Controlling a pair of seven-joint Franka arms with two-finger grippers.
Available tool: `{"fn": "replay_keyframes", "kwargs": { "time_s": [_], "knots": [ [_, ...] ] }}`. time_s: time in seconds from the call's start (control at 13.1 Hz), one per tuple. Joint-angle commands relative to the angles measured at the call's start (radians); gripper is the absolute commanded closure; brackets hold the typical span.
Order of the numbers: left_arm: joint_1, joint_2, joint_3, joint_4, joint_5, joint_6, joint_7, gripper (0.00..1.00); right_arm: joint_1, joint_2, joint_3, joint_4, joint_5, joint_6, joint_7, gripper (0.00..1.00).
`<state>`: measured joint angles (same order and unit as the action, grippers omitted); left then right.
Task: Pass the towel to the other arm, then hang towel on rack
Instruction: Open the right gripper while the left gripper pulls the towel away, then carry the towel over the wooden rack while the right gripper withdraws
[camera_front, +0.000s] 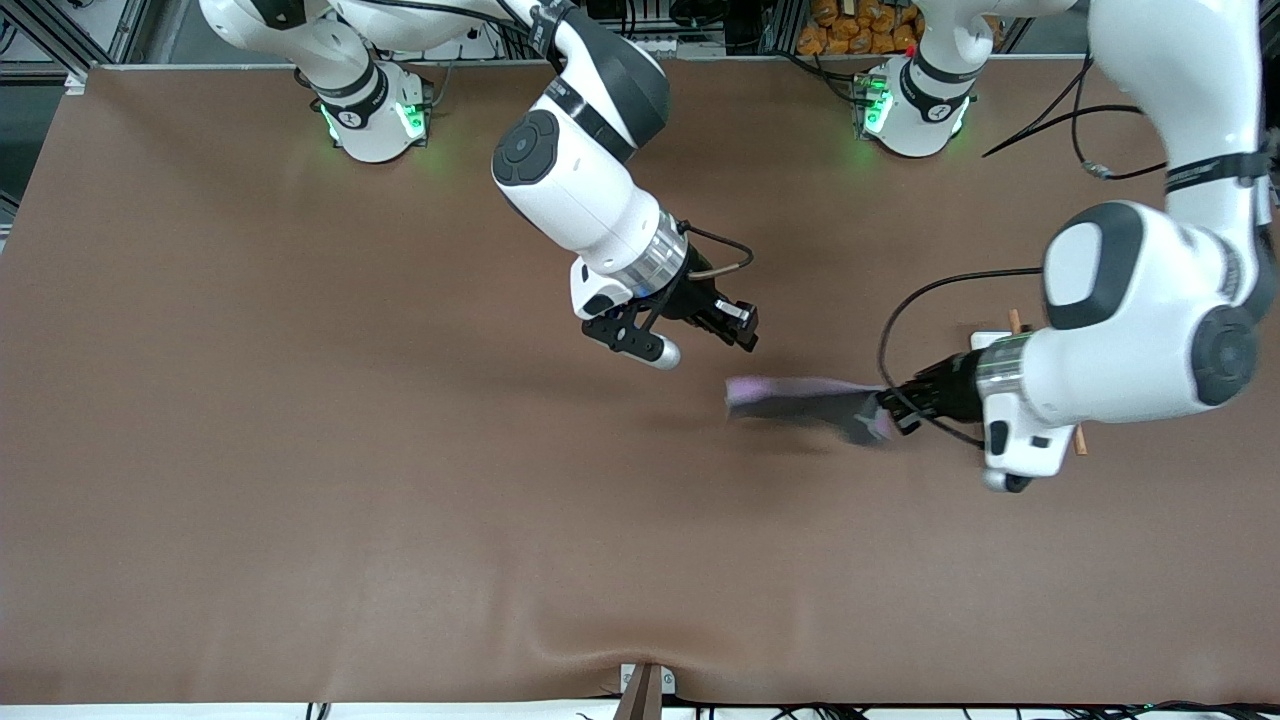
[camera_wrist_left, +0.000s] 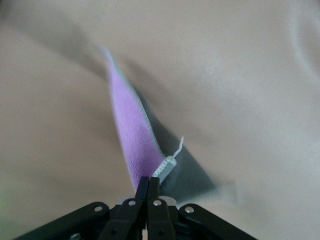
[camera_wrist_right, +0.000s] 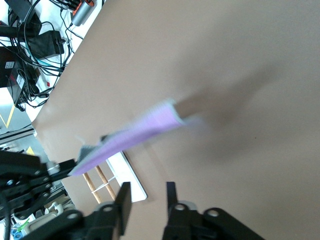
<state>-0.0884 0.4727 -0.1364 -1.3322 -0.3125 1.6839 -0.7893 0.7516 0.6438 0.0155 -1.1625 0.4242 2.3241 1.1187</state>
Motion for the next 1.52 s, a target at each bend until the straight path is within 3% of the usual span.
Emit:
{"fn": "replay_keyframes", "kwargs": {
  "time_s": [0.0,0.38,0.68,1.45],
  "knots": [
    [0.027,-0.036,0.000,-0.010,0.026,-0.055,0.076,1.00,-0.006,0.005,0.003,0.024,-0.015,-0.020,0.000,0.00],
    [0.081,-0.040,-0.002,-0.015,0.171,-0.137,0.185,1.00,-0.006,0.000,0.001,0.020,-0.021,-0.023,0.000,0.00],
    [0.153,-0.036,-0.002,-0.031,0.229,-0.259,0.326,1.00,-0.058,-0.053,0.003,0.020,-0.021,-0.187,-0.007,0.00],
    [0.297,-0.039,-0.002,-0.054,0.316,-0.265,0.577,1.00,-0.113,-0.098,0.003,0.018,-0.019,-0.272,-0.011,0.00]
  ]
}}
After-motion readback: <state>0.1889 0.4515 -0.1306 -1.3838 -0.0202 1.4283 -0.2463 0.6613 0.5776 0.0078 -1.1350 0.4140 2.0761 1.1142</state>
